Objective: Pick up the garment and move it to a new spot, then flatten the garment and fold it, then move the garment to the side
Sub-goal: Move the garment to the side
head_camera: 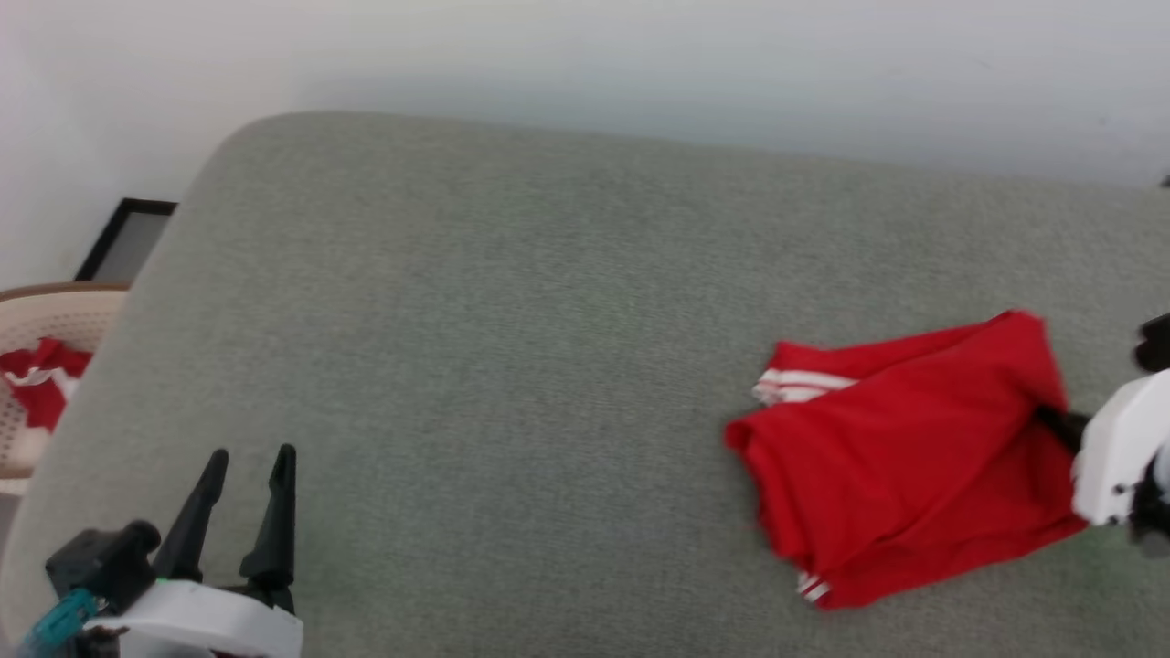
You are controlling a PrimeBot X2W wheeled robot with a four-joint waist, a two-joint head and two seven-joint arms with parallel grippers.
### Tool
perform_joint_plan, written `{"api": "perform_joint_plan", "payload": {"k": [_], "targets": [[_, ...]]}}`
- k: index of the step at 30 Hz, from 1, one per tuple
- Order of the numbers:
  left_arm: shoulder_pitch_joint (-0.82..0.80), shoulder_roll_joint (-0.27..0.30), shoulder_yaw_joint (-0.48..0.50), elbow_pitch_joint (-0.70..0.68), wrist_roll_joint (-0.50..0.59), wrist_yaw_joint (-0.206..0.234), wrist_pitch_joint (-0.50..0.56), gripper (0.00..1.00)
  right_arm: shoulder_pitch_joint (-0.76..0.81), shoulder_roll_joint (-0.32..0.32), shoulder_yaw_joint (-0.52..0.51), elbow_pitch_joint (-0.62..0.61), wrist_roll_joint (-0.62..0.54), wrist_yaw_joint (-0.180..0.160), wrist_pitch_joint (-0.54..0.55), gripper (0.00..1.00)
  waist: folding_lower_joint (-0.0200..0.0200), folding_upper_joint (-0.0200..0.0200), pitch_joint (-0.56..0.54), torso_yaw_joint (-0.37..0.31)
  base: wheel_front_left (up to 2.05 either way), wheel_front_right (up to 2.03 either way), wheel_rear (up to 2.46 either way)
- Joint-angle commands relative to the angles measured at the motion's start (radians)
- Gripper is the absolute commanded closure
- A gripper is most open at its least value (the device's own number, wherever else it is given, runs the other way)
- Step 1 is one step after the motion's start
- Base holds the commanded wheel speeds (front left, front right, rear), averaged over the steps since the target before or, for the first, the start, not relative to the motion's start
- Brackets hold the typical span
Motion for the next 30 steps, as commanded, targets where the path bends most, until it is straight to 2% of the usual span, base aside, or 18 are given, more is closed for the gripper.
{"api": "perform_joint_plan", "payload": {"k": [1, 9, 15, 21, 30], "targets": [[-0.020, -0.003, -0.003, 0.004, 0.008, -0.005, -0.005, 0.00, -0.015, -0.019, -0.017, 0.000, 0.001, -0.002, -0.007, 1.00, 0.0000, 0.0000, 0.026, -0.035, 0.00, 0.00, 0.00], [-0.084, 0.004, -0.024, 0.023, 0.020, -0.023, -0.006, 0.00, -0.092, -0.140, -0.058, 0.012, -0.052, -0.002, -0.043, 1.00, 0.0000, 0.0000, 0.080, -0.113, 0.00, 0.00, 0.00], [-0.143, 0.011, -0.042, 0.034, 0.027, -0.037, -0.007, 0.00, -0.160, -0.228, -0.045, 0.035, -0.091, -0.002, -0.093, 1.00, 0.0000, 0.0000, 0.125, -0.158, 0.00, 0.00, 0.00], [-0.198, 0.014, -0.073, 0.045, 0.040, -0.047, -0.007, 0.00, -0.230, -0.291, -0.019, 0.084, -0.128, -0.002, -0.165, 1.00, 0.0000, 0.0000, 0.170, -0.200, 0.00, 0.00, 0.00], [-0.272, 0.035, -0.104, 0.056, 0.048, -0.055, -0.004, 0.00, -0.331, -0.376, 0.039, 0.167, -0.244, -0.002, -0.294, 1.00, 0.0000, 0.0000, 0.247, -0.242, 0.00, 0.00, 0.00]]}}
